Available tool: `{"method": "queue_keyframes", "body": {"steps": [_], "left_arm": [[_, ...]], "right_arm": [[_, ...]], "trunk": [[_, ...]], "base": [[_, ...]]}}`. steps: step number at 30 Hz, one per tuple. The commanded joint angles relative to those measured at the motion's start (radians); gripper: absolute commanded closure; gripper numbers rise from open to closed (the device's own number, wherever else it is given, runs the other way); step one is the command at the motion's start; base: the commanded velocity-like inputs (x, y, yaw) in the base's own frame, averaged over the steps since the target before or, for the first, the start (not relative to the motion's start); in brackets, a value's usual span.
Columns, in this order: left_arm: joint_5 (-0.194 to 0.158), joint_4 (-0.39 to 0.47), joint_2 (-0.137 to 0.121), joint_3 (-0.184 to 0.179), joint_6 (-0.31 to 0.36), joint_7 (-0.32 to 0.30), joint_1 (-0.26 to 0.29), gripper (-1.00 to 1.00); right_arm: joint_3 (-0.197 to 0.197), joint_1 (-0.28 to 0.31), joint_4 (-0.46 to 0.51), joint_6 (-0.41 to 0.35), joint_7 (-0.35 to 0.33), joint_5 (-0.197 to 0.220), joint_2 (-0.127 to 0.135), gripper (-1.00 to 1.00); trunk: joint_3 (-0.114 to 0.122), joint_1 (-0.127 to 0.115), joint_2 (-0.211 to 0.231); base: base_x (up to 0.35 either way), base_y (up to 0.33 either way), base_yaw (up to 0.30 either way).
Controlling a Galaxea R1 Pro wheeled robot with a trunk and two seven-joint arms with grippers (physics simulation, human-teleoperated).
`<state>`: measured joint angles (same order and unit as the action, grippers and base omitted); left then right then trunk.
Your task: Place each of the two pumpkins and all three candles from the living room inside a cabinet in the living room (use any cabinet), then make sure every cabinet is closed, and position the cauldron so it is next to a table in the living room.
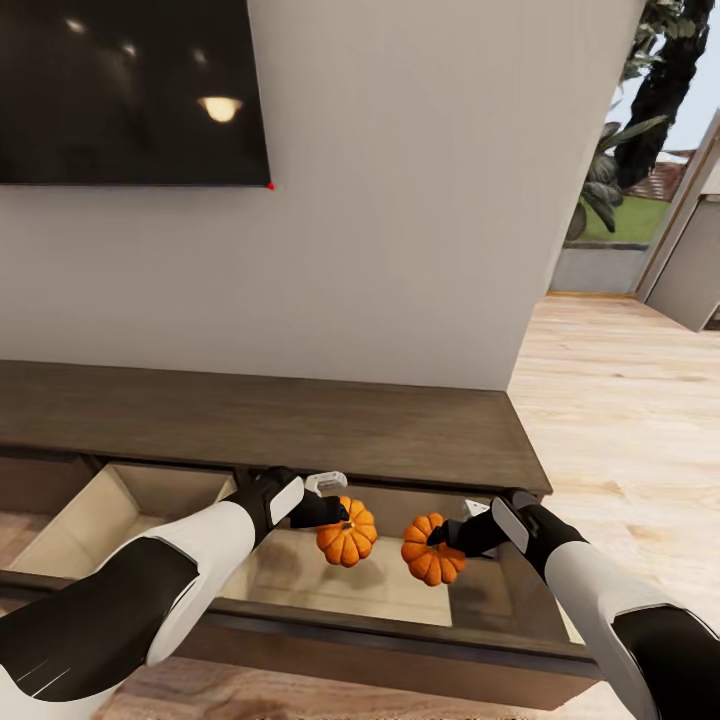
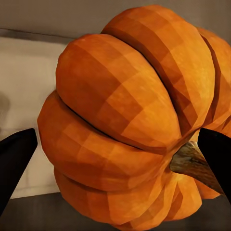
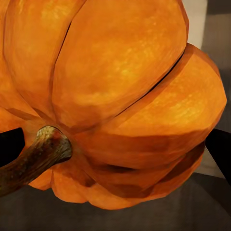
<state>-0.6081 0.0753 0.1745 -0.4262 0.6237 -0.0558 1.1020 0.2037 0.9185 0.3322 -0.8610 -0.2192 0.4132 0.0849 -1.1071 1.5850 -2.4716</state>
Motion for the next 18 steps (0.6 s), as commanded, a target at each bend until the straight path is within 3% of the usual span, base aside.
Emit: {"method": "queue_keyframes", "body": {"steps": [1, 18], "left_arm": [[-0.001, 0.0, 0.0, -0.006, 0.002, -0.003, 0.001, 1.0], [-0.001, 0.0, 0.0, -0.006, 0.019, 0.007, 0.001, 1.0]], "right_arm": [[0.005, 0.0, 0.001, -0.003, -0.008, -0.004, 0.001, 1.0], [0.005, 0.0, 0.001, -0.003, -0.008, -0.004, 0.001, 1.0]], "trunk": [[-0.001, 0.0, 0.0], [-0.001, 0.0, 0.0]], "base": [[-0.093, 0.0, 0.0], [-0.014, 0.0, 0.0]]}}
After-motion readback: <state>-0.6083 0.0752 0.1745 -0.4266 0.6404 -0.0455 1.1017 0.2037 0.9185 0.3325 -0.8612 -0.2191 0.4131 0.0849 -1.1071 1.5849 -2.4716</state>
